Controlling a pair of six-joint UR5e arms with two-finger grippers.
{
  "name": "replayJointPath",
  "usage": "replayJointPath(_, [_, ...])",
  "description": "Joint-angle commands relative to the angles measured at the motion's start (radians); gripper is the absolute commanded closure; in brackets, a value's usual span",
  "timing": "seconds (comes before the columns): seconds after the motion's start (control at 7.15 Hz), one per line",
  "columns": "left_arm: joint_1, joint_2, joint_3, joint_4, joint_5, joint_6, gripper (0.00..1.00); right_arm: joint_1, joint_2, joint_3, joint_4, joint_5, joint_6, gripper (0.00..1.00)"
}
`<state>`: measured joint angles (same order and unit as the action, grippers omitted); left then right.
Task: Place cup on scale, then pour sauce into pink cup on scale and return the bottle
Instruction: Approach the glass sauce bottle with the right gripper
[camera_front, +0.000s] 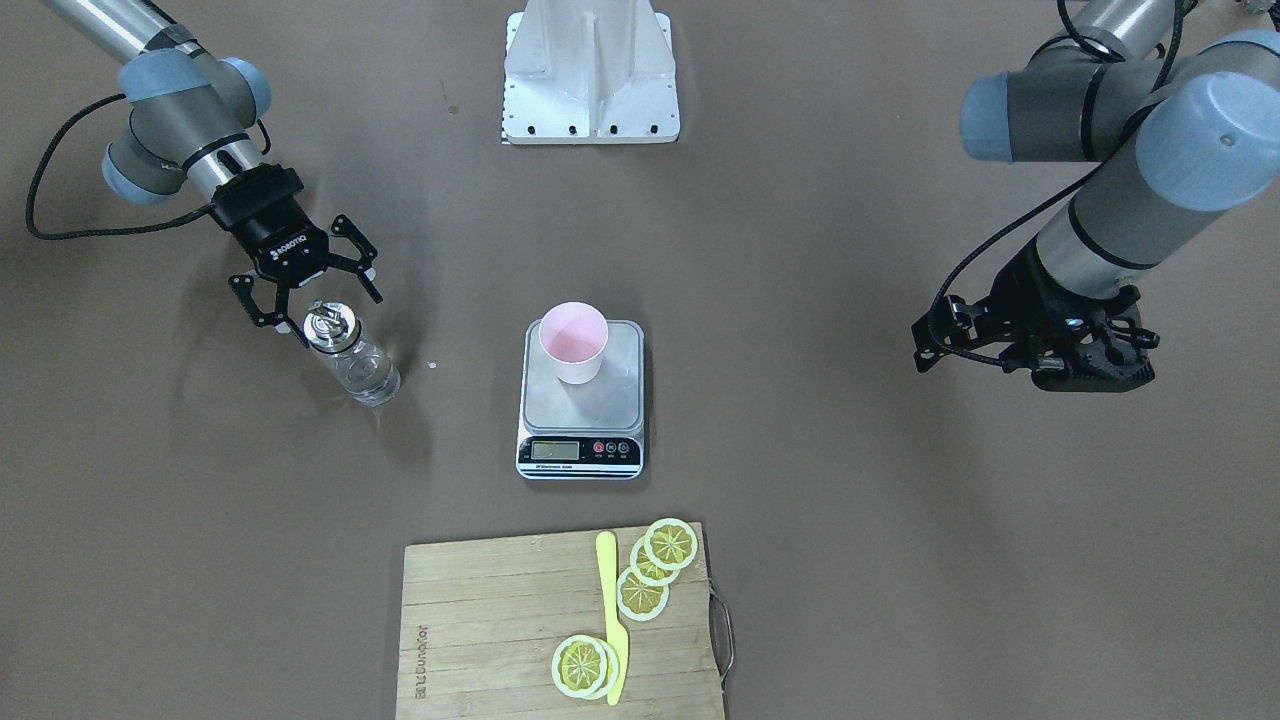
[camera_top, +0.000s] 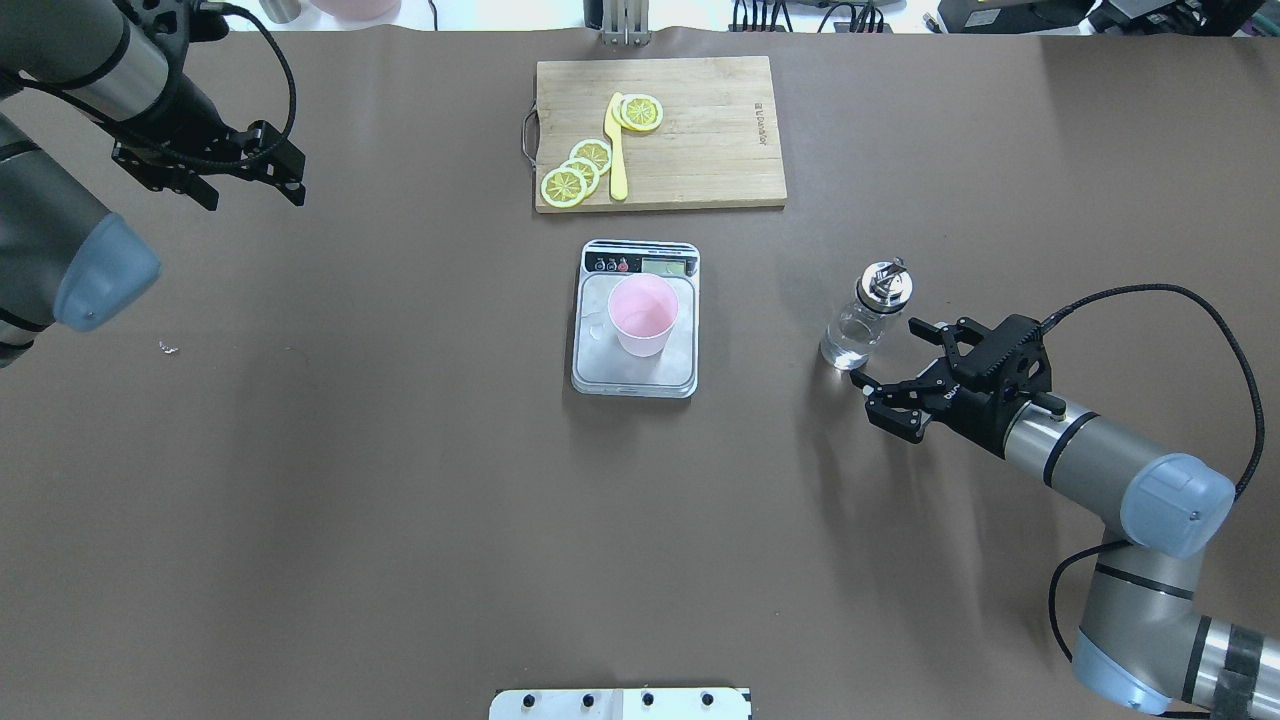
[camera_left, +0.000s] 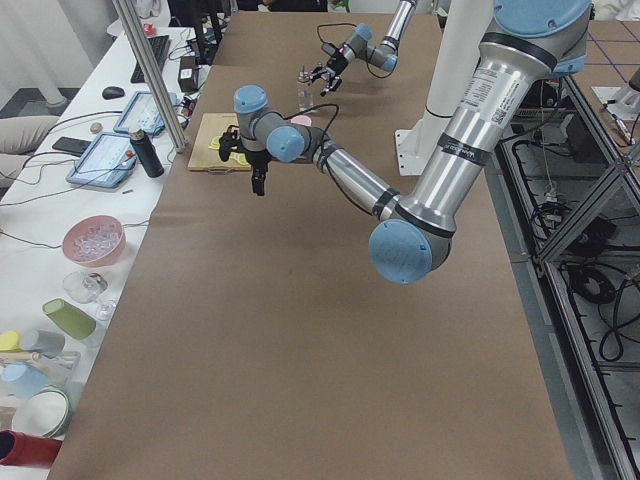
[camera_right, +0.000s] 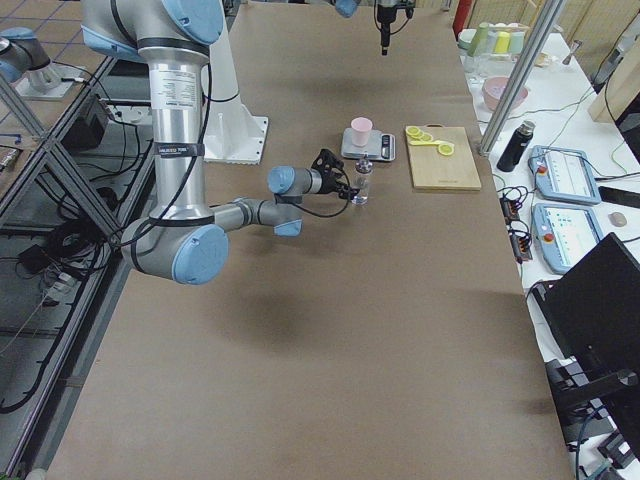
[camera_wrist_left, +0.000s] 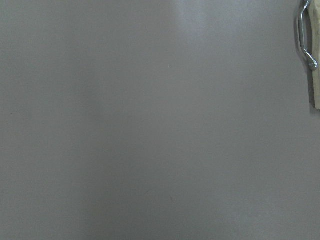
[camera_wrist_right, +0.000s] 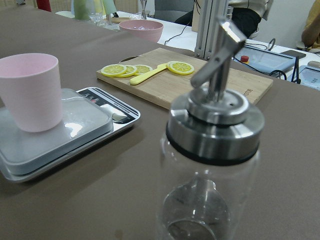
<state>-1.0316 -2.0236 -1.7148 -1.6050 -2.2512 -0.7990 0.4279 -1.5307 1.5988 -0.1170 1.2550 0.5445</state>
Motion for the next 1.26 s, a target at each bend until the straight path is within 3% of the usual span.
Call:
replayJointPath(0.0, [0.002, 0.000, 0.001, 0.000, 0.001, 0.000, 0.01, -0.002, 0.052, -0.061, 0.005, -0.017, 0.012, 0.02])
replayJointPath(1.12, [0.004, 0.002, 0.003, -0.001, 0.004, 0.000, 0.01, 0.035, 0.070, -0.089, 0.008, -0.008, 0.012, 0.02])
